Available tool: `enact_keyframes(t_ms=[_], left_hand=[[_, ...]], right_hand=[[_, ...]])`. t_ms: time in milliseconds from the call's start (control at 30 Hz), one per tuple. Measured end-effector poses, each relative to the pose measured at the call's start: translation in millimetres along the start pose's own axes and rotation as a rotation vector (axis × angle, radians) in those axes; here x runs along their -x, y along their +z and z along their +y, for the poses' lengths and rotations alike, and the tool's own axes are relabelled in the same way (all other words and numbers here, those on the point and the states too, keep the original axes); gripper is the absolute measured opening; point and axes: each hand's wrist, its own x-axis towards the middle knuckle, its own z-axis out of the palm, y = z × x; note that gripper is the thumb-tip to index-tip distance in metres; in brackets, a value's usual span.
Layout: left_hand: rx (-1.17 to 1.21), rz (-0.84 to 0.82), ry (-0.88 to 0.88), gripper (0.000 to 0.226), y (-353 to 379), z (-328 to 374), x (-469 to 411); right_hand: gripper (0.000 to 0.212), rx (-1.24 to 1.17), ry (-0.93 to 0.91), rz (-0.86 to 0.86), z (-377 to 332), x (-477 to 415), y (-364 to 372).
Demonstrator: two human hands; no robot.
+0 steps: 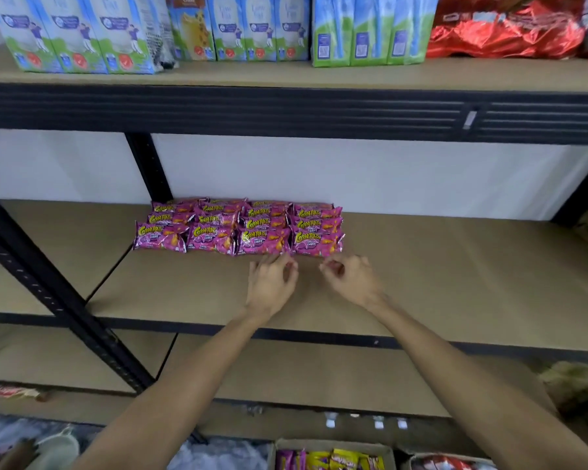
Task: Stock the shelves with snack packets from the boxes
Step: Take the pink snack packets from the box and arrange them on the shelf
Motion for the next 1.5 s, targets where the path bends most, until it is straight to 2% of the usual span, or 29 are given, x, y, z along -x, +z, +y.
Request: enact_keyframes(t_ms=[100, 200, 367, 467, 600, 667, 767, 833, 967, 1133, 1267, 1400, 1500], left_hand=[[0.03, -0.005, 0.008, 0.028, 5.8, 31.2, 32.0], [0.102, -0.086, -0.008, 0.037, 10.8, 59.8, 71.6], [0.171, -0.141, -0.012, 0.031, 16.3, 100.4, 143.3], [0.186, -0.256, -0.046, 0.03, 26.6, 105.3, 183.9], [0.177, -0.435, -0.151, 0.033, 37.7, 82.7, 218.4], [0.171, -0.607, -0.225, 0.033, 39.9, 66.1, 235.7], [0.169, -0.878, -0.36, 0.051, 45.4, 39.0, 263.1], [0.171, -0.962, -0.454, 0.057, 47.5, 25.4, 279.7], [0.19, -1.08, -0.516, 0.049, 56.4, 9.5, 299.8], [0.228, -1.2, -0.604, 0.066, 92.1, -16.0, 330.6], [0.23, -1.236, -0.613, 0.066, 148.3, -39.8, 359.6], [0.193, -1.256, -0.633, 0.066, 210.1, -65.8, 393.1], [0.14, -1.335, -0.608, 0.052, 263.9, -81.3, 417.6]], right_hand=[[0.021, -0.088, 0.018, -0.05, 5.5, 35.4, -12.2], [0.028, -0.151, 0.007, -0.1, 12.3, 79.1, -26.5], [0.028, -0.296, 0.026, -0.143, 28.3, 156.4, -24.7], [0.028, -0.31, 0.069, -0.179, 39.1, 203.2, -6.7], [0.035, -0.308, 0.181, -0.284, 47.8, 247.1, 18.5], [0.035, -0.3, 0.246, -0.312, 50.8, 266.1, 35.8], [0.032, -0.264, 0.356, -0.351, 55.7, 289.3, 61.4], [0.03, -0.217, 0.429, -0.427, 55.9, 305.6, 78.3], [0.032, -0.211, 0.551, -0.53, 52.9, 327.1, 108.9], [0.028, -0.216, 0.707, -0.628, 70.2, 352.3, 152.7], [0.044, -0.189, 0.815, -0.68, 109.3, 383.5, 202.5], [0.039, -0.182, 0.795, -0.714, 152.5, 417.2, 251.5], [0.037, -0.14, 0.764, -0.808, 189.8, 436.2, 289.2]])
